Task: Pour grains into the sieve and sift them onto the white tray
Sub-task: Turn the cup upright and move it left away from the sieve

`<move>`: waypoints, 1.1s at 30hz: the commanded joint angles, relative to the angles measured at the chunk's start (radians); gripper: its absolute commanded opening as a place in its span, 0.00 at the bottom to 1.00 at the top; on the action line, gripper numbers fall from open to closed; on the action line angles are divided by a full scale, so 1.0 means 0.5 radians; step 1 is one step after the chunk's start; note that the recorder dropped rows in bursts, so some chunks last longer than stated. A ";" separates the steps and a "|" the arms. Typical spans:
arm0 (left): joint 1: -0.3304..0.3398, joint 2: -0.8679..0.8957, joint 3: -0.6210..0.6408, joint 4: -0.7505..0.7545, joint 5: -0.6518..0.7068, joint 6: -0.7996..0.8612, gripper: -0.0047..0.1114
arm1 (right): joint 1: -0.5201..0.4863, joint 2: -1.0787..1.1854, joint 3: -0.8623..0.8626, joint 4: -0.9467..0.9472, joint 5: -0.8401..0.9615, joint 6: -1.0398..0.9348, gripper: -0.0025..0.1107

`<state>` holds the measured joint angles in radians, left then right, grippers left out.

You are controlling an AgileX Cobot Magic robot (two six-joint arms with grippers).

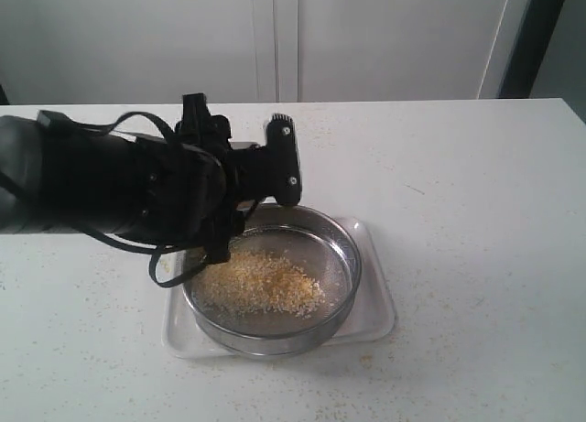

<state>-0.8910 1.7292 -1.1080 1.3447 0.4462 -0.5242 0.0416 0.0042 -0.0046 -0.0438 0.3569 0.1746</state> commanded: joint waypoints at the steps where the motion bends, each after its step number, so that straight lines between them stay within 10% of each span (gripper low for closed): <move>1: 0.131 -0.129 -0.008 -0.065 -0.220 -0.250 0.04 | -0.007 -0.008 0.009 -0.010 -0.027 0.009 0.02; 11: 0.587 -0.257 0.044 -0.609 -0.964 -0.272 0.04 | -0.007 -0.008 0.009 -0.010 -0.027 0.009 0.02; 24: 1.361 -0.230 0.316 -0.623 -1.925 -0.790 0.04 | -0.007 -0.008 0.009 -0.010 -0.027 0.009 0.02; 33: 1.503 -0.001 0.355 -0.656 -2.261 -0.583 0.04 | -0.007 -0.008 0.009 -0.010 -0.027 0.009 0.02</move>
<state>-0.1408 1.7089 -0.9314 1.0239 -0.6462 -0.8569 0.0416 0.0042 -0.0046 -0.0438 0.3569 0.1759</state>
